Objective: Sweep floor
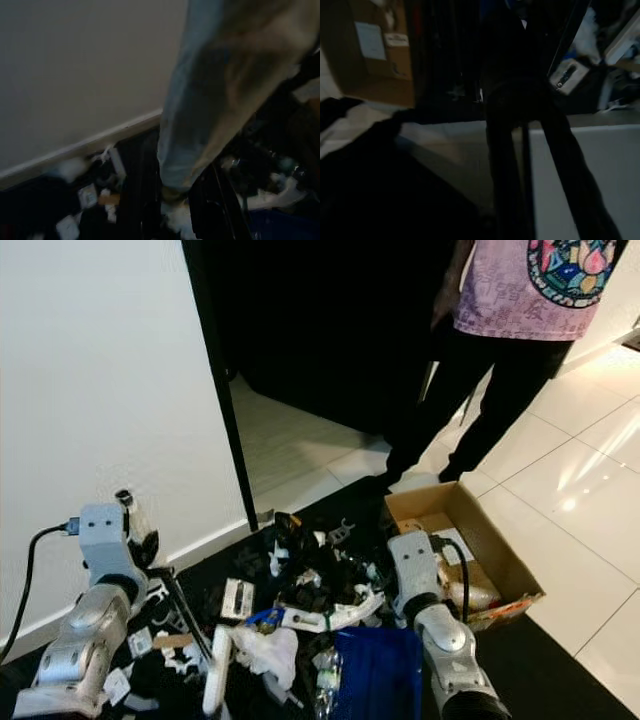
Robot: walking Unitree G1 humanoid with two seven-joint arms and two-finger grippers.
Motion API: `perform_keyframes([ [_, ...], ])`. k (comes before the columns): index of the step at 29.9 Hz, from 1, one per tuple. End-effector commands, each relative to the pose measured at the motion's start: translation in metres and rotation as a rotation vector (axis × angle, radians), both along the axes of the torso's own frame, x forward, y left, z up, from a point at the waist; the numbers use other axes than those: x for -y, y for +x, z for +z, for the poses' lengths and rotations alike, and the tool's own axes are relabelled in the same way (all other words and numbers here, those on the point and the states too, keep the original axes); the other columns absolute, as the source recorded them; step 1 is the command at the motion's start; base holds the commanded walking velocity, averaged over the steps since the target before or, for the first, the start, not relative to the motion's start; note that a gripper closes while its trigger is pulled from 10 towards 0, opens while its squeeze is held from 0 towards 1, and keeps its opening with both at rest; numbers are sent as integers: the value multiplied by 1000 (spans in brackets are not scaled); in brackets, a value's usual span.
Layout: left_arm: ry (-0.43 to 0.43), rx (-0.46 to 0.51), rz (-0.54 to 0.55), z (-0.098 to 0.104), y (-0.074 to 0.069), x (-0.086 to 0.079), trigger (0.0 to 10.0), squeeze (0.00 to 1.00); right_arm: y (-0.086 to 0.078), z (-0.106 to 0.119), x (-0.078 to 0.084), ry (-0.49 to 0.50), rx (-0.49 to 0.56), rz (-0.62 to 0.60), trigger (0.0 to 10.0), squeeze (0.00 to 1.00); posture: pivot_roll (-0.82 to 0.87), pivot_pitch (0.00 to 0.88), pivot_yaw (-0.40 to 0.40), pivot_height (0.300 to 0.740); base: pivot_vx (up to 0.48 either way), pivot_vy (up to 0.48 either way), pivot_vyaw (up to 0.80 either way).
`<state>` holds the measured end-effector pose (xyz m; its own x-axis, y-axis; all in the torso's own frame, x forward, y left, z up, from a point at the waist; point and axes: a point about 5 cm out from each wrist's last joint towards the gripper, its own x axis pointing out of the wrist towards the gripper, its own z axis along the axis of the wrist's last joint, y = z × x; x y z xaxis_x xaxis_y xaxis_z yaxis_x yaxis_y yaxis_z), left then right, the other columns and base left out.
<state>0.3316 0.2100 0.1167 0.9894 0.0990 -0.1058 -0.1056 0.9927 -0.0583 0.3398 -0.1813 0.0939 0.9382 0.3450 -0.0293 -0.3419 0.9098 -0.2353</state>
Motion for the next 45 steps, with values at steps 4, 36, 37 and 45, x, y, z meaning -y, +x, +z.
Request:
perform_keyframes([
  [4,1,-89,-7,-23,-1,-2,10000,0,-7,-24,-16,110,-145,48,10000,0,94,253,90,740,0,0,0],
  [36,-419,-10,-254,-36,-1,74,10000,0,-8,-24,-76,232,-140,197,10000,0,94,259,77,740,0,0,0],
  [37,-432,-4,-266,-35,-1,77,10000,0,-8,-24,-77,234,-142,200,10000,0,96,258,77,740,0,0,0],
  [45,-500,19,-486,-19,-14,104,10000,0,-10,-27,-79,226,-150,213,10000,0,99,249,80,740,0,0,0],
])
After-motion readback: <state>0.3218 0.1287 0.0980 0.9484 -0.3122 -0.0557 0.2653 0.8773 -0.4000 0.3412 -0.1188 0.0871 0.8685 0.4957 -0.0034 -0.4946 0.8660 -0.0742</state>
